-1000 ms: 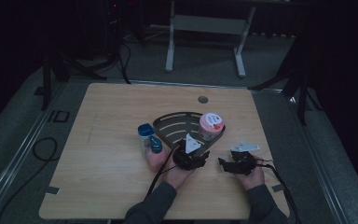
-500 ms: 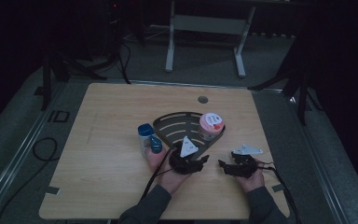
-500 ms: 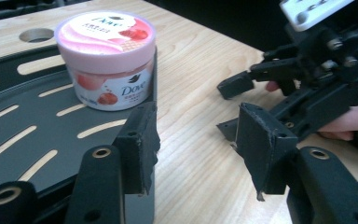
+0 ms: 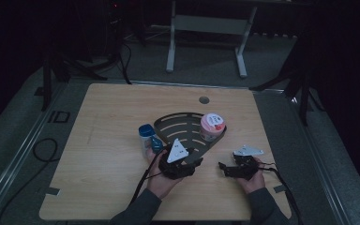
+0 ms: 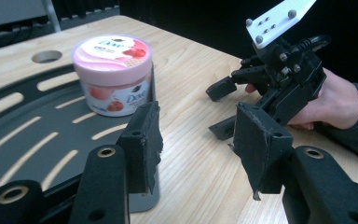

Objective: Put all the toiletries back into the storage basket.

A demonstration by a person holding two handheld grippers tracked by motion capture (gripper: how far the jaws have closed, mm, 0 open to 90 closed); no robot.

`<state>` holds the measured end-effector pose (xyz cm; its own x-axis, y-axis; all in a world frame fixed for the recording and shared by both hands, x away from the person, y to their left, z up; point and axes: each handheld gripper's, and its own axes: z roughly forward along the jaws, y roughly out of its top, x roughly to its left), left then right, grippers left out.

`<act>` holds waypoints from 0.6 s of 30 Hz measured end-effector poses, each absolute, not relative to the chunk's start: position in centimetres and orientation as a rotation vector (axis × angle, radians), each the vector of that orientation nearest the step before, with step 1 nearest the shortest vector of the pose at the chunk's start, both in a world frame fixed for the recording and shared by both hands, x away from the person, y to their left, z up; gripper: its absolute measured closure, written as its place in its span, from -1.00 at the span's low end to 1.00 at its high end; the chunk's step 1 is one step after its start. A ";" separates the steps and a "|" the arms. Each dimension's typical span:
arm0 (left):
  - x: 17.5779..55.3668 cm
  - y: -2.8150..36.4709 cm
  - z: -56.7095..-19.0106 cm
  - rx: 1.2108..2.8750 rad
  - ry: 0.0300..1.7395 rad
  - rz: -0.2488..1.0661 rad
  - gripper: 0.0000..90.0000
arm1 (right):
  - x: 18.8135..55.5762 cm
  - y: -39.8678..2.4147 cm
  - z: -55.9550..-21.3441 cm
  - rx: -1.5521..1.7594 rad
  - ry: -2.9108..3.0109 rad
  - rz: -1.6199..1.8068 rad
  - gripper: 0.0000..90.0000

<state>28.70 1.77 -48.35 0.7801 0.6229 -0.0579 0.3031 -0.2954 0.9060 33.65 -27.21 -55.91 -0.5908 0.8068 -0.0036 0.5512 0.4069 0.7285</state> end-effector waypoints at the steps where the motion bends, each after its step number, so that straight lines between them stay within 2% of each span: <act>1: 28.7 2.1 -48.3 1.896 0.705 0.366 0.13 | 33.6 -27.2 -55.9 1.171 2.313 0.997 -0.56; 18: 27.5 6.5 -47.2 1.887 0.683 0.371 0.14 | 33.7 -27.2 -55.9 1.172 2.312 0.997 -0.56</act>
<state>27.49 6.55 -47.24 0.7892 0.6118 -0.0541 0.2875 -0.2902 0.9128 33.65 -27.22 -55.91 -0.5902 0.8073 -0.0035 0.5515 0.4064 0.7285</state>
